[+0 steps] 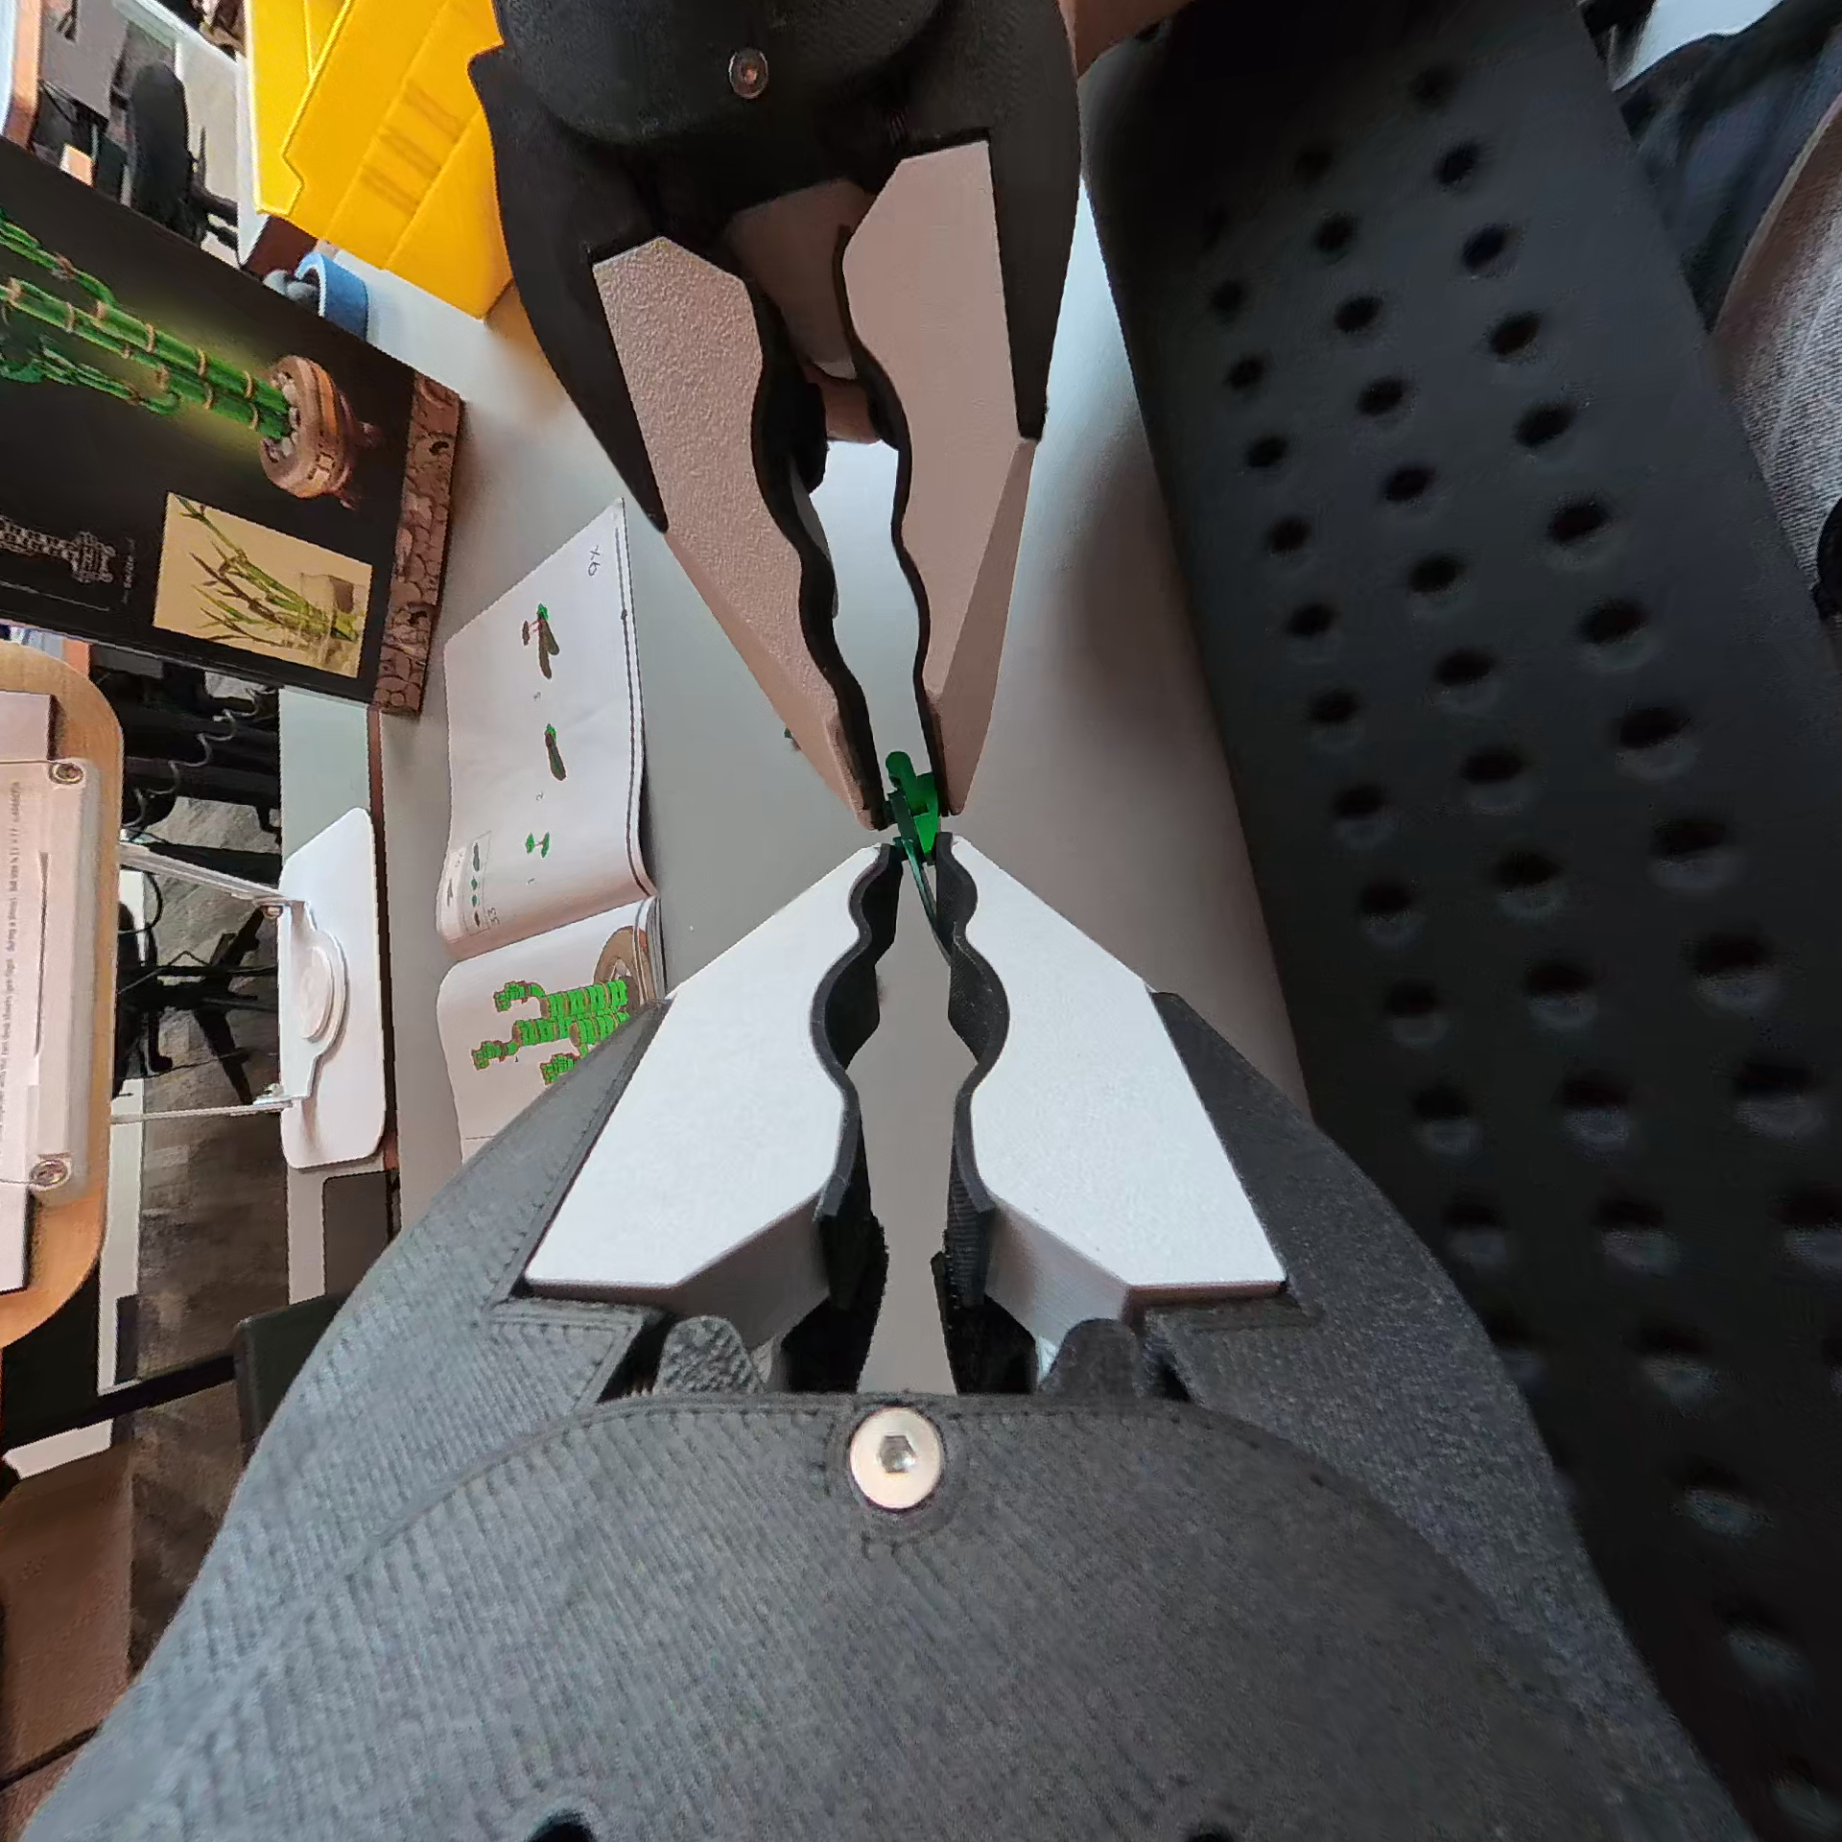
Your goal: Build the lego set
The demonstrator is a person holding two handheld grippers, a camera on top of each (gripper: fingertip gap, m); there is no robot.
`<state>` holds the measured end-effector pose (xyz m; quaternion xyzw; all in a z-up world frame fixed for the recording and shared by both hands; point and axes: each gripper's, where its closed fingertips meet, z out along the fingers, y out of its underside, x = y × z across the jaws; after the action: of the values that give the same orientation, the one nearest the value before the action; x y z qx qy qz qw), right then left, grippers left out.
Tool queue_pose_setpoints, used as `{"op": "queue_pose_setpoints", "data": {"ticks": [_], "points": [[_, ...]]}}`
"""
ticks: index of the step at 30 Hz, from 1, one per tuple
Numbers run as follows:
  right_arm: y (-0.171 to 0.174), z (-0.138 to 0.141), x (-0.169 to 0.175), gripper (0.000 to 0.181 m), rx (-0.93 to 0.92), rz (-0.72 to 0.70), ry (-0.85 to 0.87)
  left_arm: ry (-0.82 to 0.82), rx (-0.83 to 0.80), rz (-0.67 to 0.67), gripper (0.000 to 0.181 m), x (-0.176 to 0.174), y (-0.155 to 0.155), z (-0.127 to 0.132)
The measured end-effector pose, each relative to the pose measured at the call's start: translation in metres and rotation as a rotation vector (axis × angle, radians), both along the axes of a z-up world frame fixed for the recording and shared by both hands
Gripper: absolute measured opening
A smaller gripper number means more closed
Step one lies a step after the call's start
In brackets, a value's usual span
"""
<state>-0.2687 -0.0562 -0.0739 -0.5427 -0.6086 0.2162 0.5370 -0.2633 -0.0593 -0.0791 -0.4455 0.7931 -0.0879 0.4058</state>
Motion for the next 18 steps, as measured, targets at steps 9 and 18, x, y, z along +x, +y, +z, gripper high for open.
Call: {"op": "queue_pose_setpoints", "data": {"ticks": [9,18], "points": [[0.005,0.002,0.001,0.01,0.025,-0.03,0.012,-0.041,-0.007,0.025,0.007,0.0,0.005,0.003],[0.016,0.018,0.009,0.01,0.267,-0.118,0.025,-0.424,-0.976,0.124,0.049,-0.006,0.019,0.043]]}}
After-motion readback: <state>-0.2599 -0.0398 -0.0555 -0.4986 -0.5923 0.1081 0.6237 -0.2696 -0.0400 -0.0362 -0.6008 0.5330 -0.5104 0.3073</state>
